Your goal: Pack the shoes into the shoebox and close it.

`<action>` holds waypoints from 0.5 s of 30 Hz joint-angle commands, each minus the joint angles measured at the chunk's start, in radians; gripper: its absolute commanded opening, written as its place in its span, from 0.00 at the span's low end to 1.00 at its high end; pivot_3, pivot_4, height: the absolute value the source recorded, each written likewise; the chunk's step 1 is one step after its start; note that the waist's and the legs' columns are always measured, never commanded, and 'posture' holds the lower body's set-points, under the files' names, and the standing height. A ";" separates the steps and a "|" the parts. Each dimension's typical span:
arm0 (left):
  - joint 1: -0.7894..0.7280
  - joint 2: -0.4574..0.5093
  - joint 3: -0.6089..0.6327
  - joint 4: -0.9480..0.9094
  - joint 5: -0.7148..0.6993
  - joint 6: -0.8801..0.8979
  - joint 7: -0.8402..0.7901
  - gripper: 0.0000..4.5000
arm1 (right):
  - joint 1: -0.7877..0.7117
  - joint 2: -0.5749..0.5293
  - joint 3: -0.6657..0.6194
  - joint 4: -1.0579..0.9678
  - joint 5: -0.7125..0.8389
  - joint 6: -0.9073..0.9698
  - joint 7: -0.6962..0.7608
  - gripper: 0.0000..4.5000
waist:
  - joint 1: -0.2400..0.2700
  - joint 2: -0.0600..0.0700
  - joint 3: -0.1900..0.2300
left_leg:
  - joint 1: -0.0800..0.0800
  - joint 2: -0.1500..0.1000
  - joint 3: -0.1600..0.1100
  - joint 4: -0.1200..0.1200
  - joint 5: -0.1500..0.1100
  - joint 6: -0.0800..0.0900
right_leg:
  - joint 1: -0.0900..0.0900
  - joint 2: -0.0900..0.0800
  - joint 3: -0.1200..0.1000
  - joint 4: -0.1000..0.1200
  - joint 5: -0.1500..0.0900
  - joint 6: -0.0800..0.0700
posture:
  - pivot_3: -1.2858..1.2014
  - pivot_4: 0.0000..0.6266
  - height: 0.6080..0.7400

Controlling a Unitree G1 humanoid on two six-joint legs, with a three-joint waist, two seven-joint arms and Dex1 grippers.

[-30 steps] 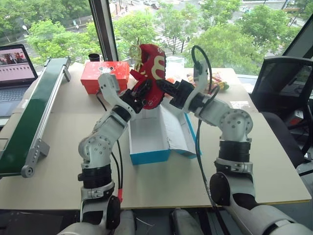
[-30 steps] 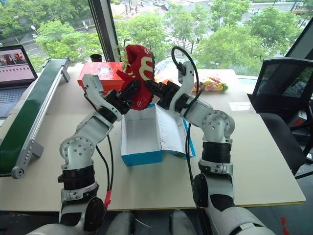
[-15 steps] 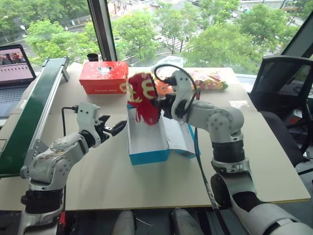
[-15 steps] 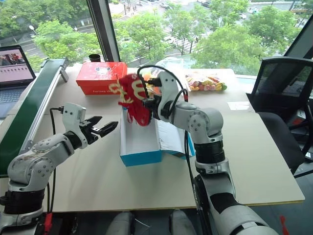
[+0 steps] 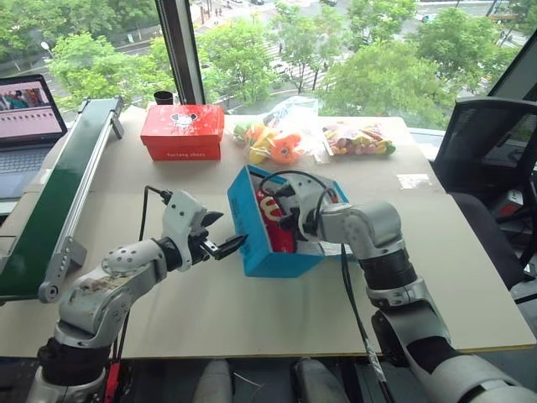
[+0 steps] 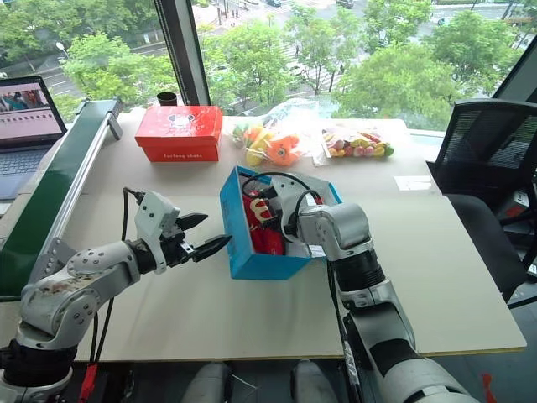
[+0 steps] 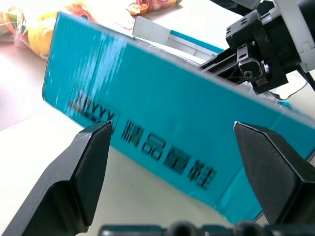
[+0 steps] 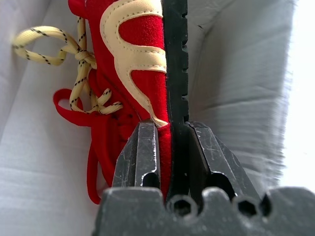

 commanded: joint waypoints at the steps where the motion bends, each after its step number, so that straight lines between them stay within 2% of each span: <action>1: -0.011 -0.006 0.008 -0.034 0.004 0.000 0.002 0.94 | 0.016 0.001 -0.031 0.012 -0.051 0.007 -0.029 0.50 | 0.000 0.000 0.000 | 0.000 0.000 0.000 0.000 0.000 0.000 | 0.000 0.000 0.000 0.000 0.000 0.000 | 0.52 0.24 0.96; 5: -0.014 -0.007 0.004 -0.030 0.010 0.000 -0.003 0.94 | 0.005 0.026 -0.047 -0.007 -0.070 -0.009 -0.034 0.80 | -0.004 0.000 0.000 | 0.000 0.000 0.000 0.000 0.000 0.000 | -0.001 0.000 0.000 0.000 0.000 0.000 | 0.52 0.24 0.96; 7: -0.015 -0.007 0.004 -0.025 0.014 -0.001 -0.007 0.94 | -0.002 0.076 -0.109 -0.014 -0.044 -0.013 -0.029 0.98 | -0.009 0.000 0.000 | 0.000 0.000 0.000 0.000 0.000 0.000 | -0.001 0.000 0.000 0.000 0.000 0.000 | 0.52 0.24 0.96; 11: -0.021 -0.002 0.005 -0.013 0.021 -0.003 -0.020 0.94 | -0.017 0.116 -0.143 -0.055 -0.041 -0.033 -0.010 0.98 | -0.012 0.000 0.000 | 0.000 0.000 0.000 -0.001 0.000 0.000 | -0.001 0.000 0.000 0.001 0.000 0.000 | 0.52 0.24 0.96; 15: -0.026 0.002 0.006 -0.003 0.031 -0.006 -0.031 0.94 | -0.024 0.098 -0.101 -0.108 -0.056 -0.043 0.036 0.98 | -0.009 0.000 0.000 | 0.000 0.000 0.000 -0.001 0.000 0.000 | -0.001 0.000 0.000 0.000 0.000 0.000 | 0.52 0.24 0.96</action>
